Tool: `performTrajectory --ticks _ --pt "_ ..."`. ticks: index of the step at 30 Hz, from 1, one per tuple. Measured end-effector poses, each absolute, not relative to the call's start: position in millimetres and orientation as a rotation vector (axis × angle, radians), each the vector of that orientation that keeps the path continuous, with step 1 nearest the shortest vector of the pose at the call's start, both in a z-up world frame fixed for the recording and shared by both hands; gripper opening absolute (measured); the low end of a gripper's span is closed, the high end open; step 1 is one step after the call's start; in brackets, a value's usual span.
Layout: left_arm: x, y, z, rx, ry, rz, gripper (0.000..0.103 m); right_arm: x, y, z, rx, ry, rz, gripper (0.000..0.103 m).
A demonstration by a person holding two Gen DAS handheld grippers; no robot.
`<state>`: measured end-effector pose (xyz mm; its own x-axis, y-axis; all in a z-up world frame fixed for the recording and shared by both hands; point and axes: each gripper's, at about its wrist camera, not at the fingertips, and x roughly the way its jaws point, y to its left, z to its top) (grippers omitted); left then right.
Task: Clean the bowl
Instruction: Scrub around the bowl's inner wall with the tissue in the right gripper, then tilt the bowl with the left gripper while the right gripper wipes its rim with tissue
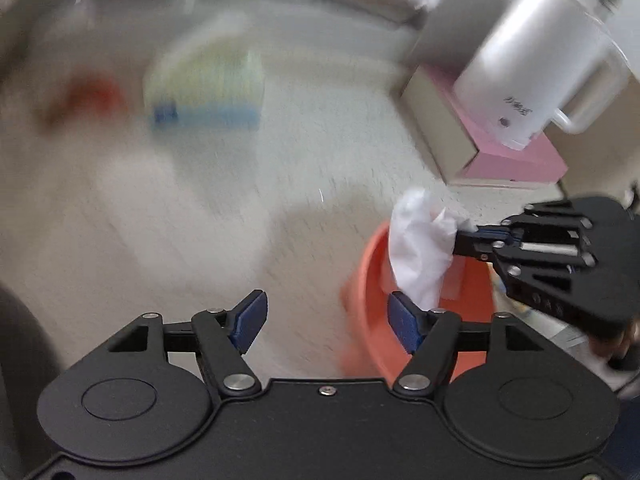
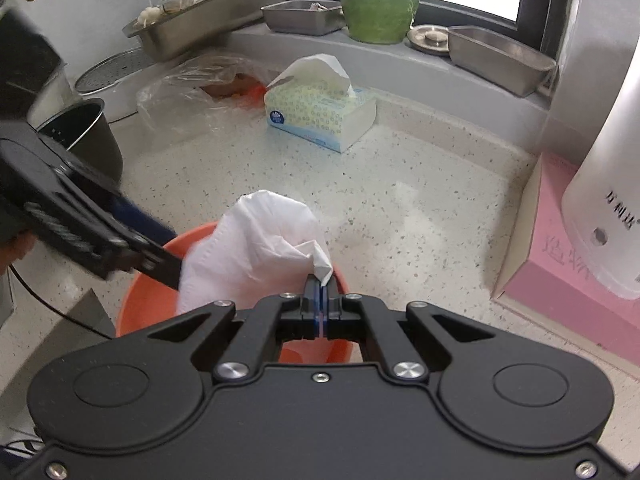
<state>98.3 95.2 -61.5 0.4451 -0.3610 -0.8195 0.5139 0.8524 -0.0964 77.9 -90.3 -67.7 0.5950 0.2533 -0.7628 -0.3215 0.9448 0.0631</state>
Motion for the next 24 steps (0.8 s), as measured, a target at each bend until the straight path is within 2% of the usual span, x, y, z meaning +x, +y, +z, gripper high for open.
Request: performTrajectory --ticks 2,3,6,9,13,18,19,20,22,24 --pt "71.8 82.6 -42.5 0.434 0.772 -0.559 0.07 78.2 -88.4 -67.9 -0.093 0.869 0.334 0.002" --pt "47.2 72.6 -34.6 0.663 0.597 -0.621 0.072 78.5 -87.1 -67.1 -0.097 0.865 0.336 0.002" --pt "-4.7 64.4 -42.2 1.181 0.265 -0.867 0.074 80.3 -86.7 -65.7 -0.091 0.862 0.344 0.002" --pt "-20.2 64.2 -68.1 1.489 0.167 -1.03 0.074 81.8 -85.1 -64.8 -0.08 0.86 0.347 0.002" --pt "-16.5 61.7 -99.6 1.742 0.075 -1.161 0.072 80.2 -84.4 -63.1 -0.08 0.856 0.343 0.002" --pt "-5.9 53.8 -118.1 1.839 0.053 -1.213 0.059 75.2 -90.6 -60.5 -0.065 0.854 0.324 0.001" --pt "-3.4 53.2 -123.2 1.861 0.056 -1.208 0.048 74.1 -92.0 -60.4 -0.063 0.856 0.32 0.001" --pt "-1.8 54.9 -127.7 1.869 0.059 -1.193 0.031 72.7 -93.0 -60.2 -0.063 0.856 0.314 0.001" --pt "0.3 58.6 -135.6 1.882 0.062 -1.166 0.022 70.0 -94.2 -60.7 -0.063 0.861 0.307 0.001" --pt "-2.9 61.4 -135.3 1.872 0.065 -1.161 0.02 66.9 -93.0 -62.2 -0.083 0.865 0.292 0.001"
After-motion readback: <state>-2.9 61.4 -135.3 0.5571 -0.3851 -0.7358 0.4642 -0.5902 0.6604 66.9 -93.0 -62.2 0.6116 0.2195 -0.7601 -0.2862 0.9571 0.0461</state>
